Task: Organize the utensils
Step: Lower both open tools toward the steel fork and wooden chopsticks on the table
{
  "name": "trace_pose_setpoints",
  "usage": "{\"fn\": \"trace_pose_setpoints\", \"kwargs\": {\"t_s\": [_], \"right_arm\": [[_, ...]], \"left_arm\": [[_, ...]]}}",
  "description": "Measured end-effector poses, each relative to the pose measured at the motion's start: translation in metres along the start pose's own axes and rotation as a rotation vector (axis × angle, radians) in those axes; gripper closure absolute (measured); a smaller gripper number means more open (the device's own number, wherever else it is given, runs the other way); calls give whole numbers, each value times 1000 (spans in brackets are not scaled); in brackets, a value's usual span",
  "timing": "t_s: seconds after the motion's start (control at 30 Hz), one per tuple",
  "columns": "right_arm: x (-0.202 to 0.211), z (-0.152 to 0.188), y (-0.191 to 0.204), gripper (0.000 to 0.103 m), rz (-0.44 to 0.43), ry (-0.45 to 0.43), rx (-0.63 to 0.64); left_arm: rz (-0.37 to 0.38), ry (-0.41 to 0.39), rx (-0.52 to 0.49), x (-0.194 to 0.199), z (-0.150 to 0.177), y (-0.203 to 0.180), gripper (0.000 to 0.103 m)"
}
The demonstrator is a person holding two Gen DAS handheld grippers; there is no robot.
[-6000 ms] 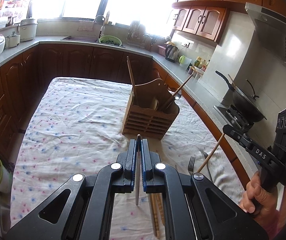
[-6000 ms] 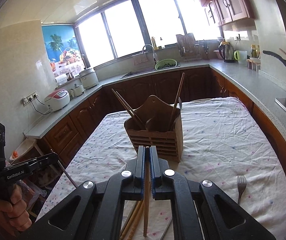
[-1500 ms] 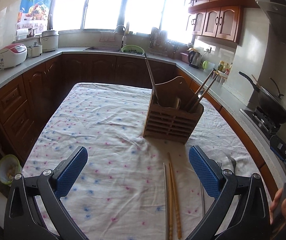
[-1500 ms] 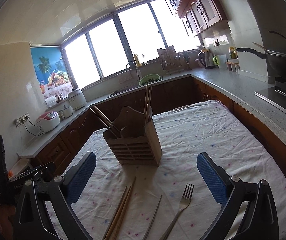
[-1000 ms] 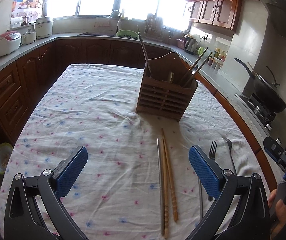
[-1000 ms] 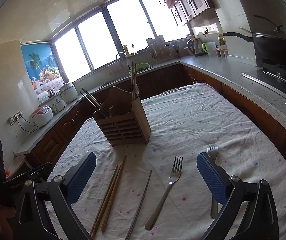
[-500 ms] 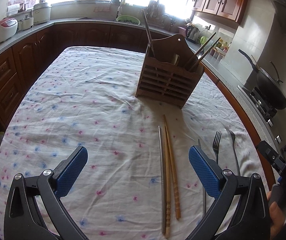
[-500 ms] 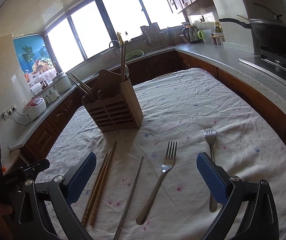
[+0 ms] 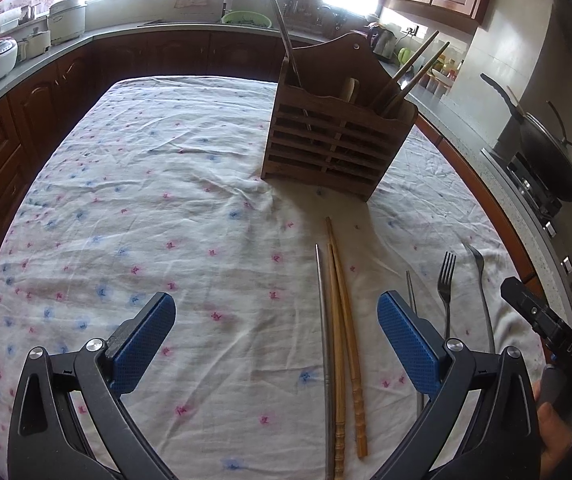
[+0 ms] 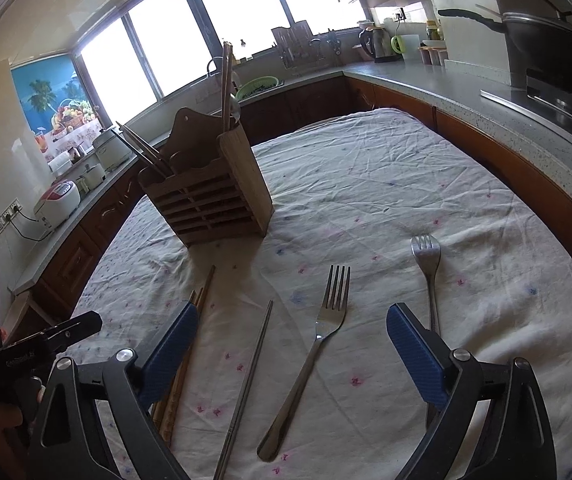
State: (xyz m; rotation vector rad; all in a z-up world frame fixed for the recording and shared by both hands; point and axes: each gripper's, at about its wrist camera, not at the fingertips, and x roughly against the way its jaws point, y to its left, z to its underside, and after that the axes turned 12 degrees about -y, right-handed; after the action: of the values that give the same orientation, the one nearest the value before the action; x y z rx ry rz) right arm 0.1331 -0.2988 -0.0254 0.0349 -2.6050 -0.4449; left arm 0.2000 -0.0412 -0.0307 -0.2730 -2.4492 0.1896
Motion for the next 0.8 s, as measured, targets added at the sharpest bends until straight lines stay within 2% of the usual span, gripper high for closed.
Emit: {"fn": "trace_pose_setpoints", "kwargs": {"t_s": [0.27, 0.33, 0.57, 0.8], "right_arm": [[-28, 2, -9, 24, 32, 77, -11], [-36, 3, -11, 29, 44, 99, -15], [-59, 1, -19, 46, 74, 133, -28], [-78, 0, -22, 51, 104, 168, -30]], "left_arm": [[21, 30, -18, -22, -9, -7, 10], [35, 44, -26, -30, -11, -11, 16], [75, 100, -51, -65, -20, -28, 19], [87, 154, -67, -102, -29, -39, 28]]}}
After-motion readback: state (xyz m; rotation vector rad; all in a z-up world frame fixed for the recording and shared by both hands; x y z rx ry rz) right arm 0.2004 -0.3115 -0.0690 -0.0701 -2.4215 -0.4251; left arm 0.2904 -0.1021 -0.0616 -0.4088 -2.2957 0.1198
